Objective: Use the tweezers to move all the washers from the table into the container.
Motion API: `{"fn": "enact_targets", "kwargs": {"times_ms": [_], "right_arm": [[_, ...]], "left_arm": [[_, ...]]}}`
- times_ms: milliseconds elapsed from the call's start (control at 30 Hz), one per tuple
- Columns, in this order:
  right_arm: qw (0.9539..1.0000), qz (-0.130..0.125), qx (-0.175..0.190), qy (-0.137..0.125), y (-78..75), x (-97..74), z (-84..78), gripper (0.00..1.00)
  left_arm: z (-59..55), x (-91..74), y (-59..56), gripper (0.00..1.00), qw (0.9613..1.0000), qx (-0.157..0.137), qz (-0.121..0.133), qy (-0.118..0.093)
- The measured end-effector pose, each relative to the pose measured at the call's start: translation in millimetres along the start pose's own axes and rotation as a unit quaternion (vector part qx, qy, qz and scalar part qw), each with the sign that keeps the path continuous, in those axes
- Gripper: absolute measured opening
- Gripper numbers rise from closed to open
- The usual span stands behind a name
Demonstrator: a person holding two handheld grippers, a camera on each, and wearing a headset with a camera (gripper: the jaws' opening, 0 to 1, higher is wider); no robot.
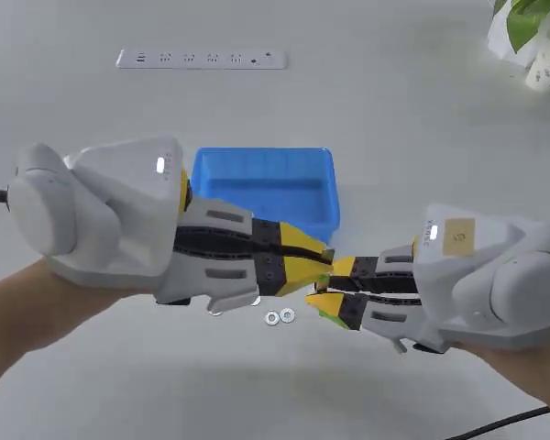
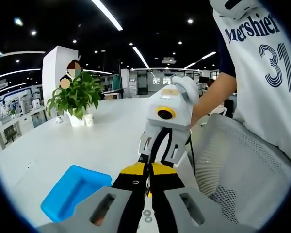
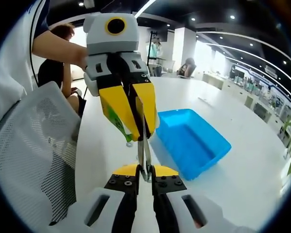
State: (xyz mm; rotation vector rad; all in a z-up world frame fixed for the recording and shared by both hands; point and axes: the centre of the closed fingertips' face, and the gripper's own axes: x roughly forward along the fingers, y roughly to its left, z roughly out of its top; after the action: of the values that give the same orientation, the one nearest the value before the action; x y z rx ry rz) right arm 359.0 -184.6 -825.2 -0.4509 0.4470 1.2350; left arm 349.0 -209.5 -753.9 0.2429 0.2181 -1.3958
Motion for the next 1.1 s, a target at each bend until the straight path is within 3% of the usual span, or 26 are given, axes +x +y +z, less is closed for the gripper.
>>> {"fn": "enact_targets", "kwargs": {"times_ms": [433, 633, 833, 1100], "right_arm": [[0.9983, -0.022, -0.05, -0.021, -28.0, -1.5, 50.2, 0.11], [0.9967, -0.031, -0.069, -0.028, -44.9, 5.2, 67.2, 0.11], [0.9956, -0.04, -0.081, -0.025, -66.8, 19.6, 74.5, 0.11], [0.9966, -0.038, -0.072, -0.005, -90.1, 49.0, 63.4, 0.11]], "left_arm": [[34.9, -28.6, 28.5, 0.05, 0.9982, 0.05, 0.03, -0.014], [43.0, -38.7, 46.3, 0.05, 0.9967, 0.069, 0.041, -0.014], [40.1, -43.5, 69.1, 0.05, 0.9954, 0.076, 0.058, -0.012], [14.2, -42.1, 103.6, 0.05, 0.9953, 0.064, 0.073, 0.007]]}}
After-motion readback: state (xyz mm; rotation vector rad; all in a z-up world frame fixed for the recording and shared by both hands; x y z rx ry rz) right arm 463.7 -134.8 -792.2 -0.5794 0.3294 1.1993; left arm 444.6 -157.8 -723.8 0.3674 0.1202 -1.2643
